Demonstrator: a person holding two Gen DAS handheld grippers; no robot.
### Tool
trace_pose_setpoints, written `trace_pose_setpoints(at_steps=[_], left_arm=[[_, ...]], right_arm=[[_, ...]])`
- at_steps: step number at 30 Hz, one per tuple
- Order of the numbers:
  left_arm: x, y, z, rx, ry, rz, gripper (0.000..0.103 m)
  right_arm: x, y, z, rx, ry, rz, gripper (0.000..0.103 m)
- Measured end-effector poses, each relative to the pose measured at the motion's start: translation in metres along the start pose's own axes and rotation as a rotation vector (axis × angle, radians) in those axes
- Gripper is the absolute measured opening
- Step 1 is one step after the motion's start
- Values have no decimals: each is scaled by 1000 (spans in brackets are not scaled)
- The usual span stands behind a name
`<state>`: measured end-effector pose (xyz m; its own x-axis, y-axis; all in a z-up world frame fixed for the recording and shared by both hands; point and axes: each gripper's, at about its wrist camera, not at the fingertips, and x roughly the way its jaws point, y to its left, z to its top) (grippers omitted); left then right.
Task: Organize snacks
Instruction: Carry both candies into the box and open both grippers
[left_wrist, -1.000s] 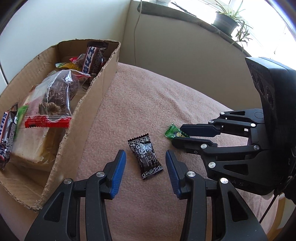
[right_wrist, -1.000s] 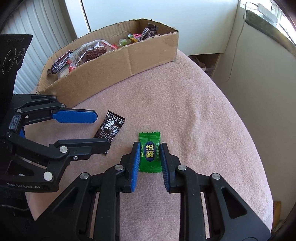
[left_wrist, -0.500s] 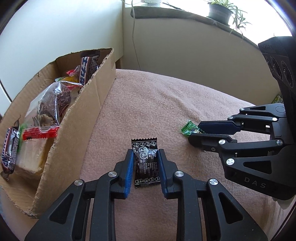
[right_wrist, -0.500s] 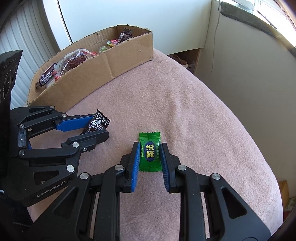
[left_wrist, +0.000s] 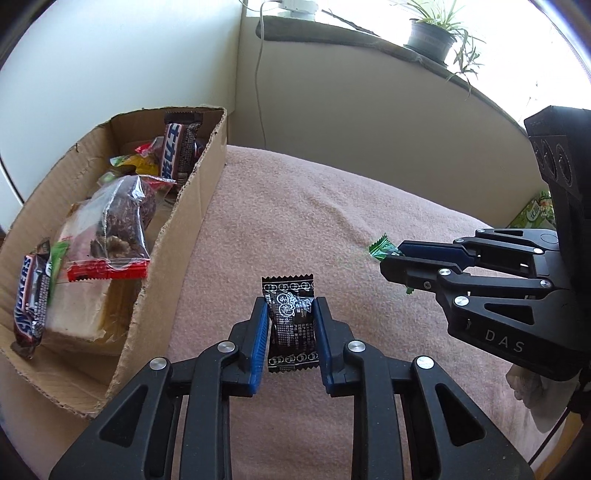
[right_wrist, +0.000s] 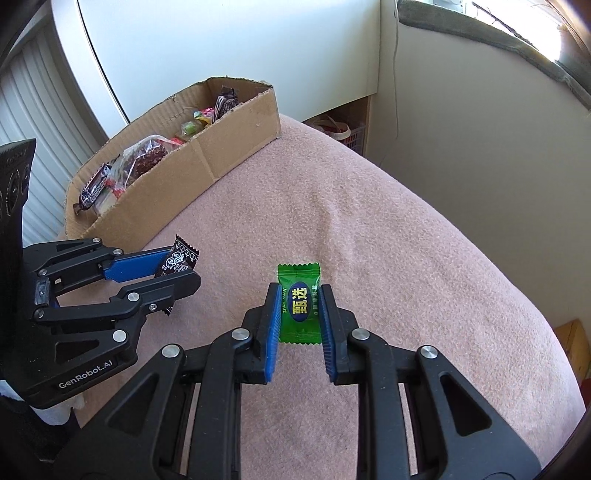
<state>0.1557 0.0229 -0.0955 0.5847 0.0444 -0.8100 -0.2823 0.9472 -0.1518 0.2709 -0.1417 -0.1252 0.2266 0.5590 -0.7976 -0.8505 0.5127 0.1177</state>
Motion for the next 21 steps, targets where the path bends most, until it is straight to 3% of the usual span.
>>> trace_pose_setpoints(at_steps=[8,21], left_arm=[[-44,31,35,24,-19,-49,22],[-75,100,82,14,-49,-20,22]], right_arm=[[-31,24,35,32,-33,-23,20],[-36,82,110,34,-65,-18,20]])
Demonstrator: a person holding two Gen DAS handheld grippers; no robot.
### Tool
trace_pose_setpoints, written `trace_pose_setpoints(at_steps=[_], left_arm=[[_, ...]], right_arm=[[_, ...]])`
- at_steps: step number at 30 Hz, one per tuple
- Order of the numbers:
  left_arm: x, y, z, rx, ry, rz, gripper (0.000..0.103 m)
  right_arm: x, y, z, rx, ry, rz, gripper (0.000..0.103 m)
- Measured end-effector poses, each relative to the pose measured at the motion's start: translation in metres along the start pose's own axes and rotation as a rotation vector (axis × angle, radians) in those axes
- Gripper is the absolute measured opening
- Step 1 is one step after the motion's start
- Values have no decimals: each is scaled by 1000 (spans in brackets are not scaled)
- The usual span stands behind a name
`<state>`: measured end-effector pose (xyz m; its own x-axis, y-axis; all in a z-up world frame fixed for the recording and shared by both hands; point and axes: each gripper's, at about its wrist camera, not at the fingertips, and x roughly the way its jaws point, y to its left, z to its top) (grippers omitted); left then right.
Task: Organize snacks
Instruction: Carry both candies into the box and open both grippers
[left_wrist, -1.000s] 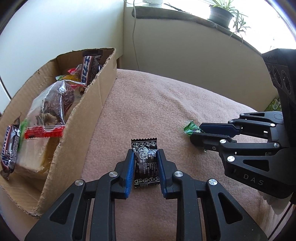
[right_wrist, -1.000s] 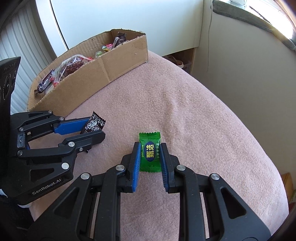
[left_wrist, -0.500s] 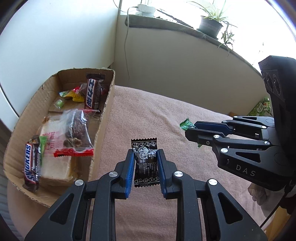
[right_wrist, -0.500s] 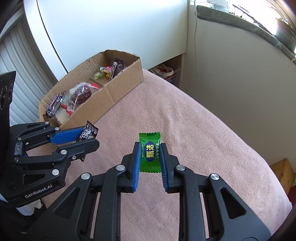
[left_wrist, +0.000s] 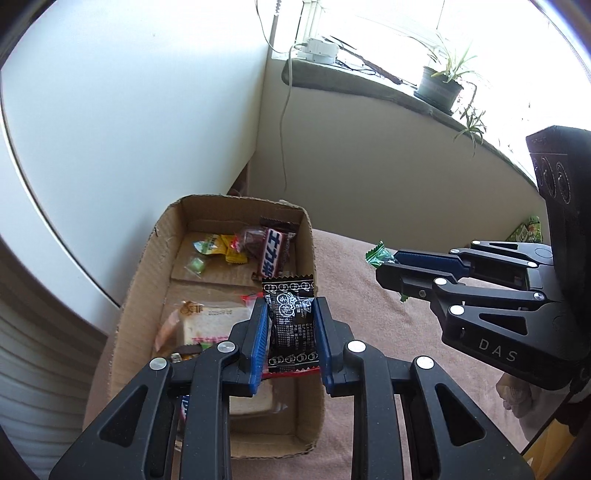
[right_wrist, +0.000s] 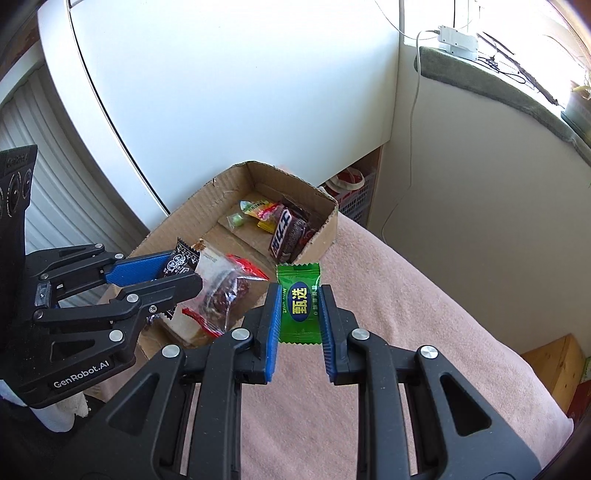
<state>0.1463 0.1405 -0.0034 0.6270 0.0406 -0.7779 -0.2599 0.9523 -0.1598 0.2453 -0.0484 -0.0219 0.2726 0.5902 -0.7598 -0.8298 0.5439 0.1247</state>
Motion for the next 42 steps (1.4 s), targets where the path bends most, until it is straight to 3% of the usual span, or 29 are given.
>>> trace_pose_setpoints(at_steps=[13,42], left_arm=[[2,46,12,-45,-2,13,22],[19,58,15,-43,31,27,23]], right_arm=[[28,38,38,20,5,15,20],[71,33,50,99,60,15,25]])
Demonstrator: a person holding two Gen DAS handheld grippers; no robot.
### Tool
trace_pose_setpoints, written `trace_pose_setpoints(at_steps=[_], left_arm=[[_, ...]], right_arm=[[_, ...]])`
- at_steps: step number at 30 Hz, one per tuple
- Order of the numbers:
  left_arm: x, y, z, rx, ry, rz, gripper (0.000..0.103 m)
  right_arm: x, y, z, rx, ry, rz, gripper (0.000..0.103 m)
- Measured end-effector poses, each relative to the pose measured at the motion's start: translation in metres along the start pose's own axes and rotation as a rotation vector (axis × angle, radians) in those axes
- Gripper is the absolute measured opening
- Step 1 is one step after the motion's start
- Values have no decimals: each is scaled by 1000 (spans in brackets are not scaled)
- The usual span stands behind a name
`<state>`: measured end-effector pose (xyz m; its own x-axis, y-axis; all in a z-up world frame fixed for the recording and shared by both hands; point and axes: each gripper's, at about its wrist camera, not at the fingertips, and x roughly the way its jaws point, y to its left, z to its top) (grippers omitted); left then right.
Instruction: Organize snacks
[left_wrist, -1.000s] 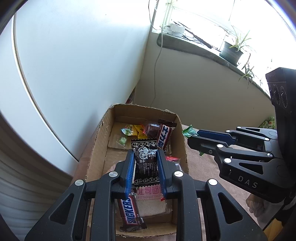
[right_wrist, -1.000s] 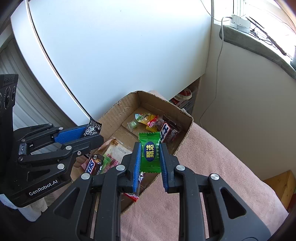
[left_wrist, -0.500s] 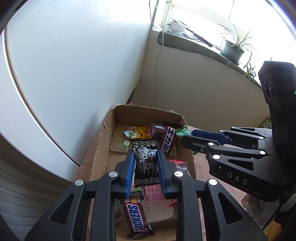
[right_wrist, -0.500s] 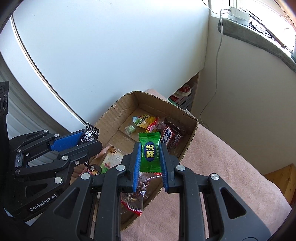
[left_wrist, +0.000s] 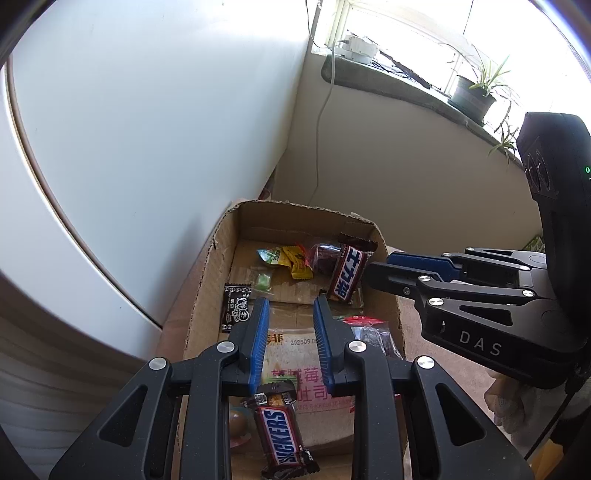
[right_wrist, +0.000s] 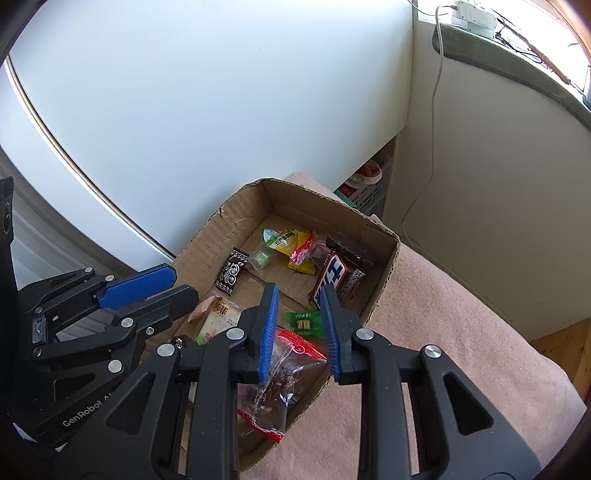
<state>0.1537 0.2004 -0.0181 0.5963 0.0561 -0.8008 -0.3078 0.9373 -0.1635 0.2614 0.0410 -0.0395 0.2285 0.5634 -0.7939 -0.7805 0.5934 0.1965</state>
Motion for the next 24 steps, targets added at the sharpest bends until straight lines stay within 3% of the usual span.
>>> trace_pose_setpoints(at_steps=[3,10,12,24], left_arm=[[-1,1,-1,-6,1,7,24],[-6,3,-7,-13,4,16,48],[-8,4,-9,-18,2,14,51],[-38,8,-22,-38,5,42,61]], right_arm=[[0,0,-1,0,0,-5,39],[-6,2,-3,7,4,-5,48],[-10,3,-4,11,2,-7,62],[-43,2,-17,52,-27,-49,72]])
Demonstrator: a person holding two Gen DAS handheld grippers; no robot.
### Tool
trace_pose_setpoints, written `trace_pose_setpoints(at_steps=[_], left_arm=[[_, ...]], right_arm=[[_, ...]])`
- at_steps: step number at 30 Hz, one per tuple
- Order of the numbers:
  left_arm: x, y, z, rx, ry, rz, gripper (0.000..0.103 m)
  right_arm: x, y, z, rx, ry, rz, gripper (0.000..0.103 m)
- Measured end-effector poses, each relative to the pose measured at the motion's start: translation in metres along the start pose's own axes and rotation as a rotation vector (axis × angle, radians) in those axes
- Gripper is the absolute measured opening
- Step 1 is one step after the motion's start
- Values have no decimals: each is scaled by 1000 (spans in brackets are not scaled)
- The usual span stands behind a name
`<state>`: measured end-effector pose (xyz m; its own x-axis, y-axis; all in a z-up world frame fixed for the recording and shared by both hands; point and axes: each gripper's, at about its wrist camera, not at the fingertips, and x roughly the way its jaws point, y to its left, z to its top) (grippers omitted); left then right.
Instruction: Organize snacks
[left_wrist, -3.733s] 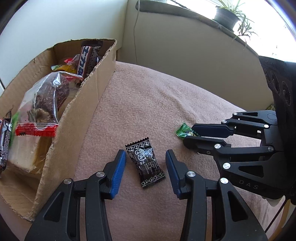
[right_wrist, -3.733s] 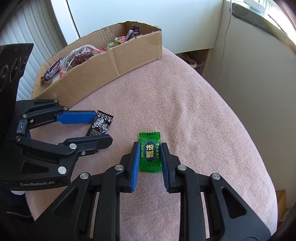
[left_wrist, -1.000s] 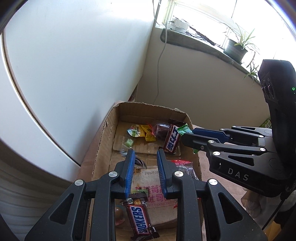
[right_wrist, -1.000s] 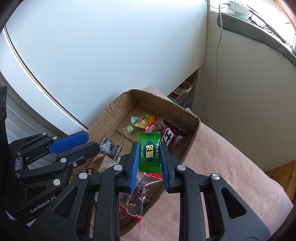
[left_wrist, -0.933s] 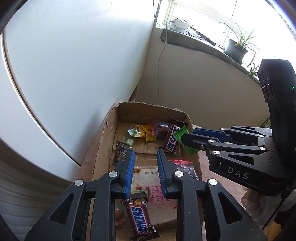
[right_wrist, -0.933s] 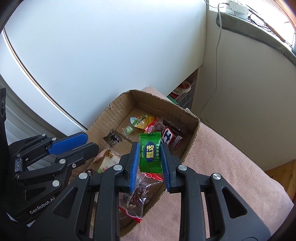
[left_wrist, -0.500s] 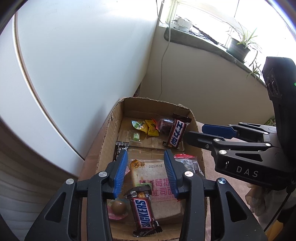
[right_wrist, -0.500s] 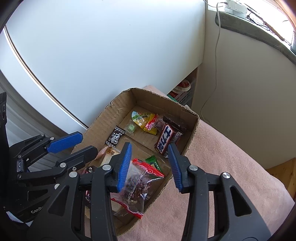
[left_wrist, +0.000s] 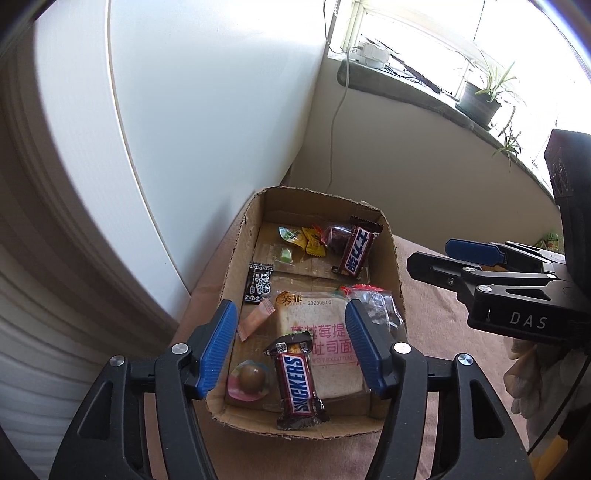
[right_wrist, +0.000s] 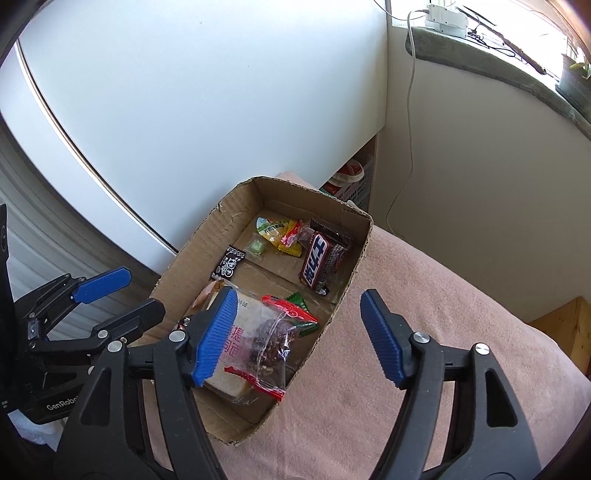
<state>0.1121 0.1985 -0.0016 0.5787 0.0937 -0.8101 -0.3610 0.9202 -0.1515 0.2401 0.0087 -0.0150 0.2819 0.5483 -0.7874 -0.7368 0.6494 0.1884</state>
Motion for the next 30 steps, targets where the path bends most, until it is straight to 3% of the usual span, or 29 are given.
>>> trace_pose_setpoints(at_steps=[4,7,11,24,30], left_arm=[[-17,-1,-6,-3,-5,12,61],[-31,-3,-10,-6,-11,28,68],[-50,-6,-14,-7,-26,44,68],[-100,-24,-24,8,-51,66,70],[-110,-28,-26,7,-64,70,79]], right_arm=[[-14,4,-9,-7,-1,-14,73],[-25,7,-16,-9,-3,-28,74],[-46,13,-26,-12,-26,-34,84],[-108,28,-48,8,-104,-88,84],[-120,29,-56,18,-113,-89,85]])
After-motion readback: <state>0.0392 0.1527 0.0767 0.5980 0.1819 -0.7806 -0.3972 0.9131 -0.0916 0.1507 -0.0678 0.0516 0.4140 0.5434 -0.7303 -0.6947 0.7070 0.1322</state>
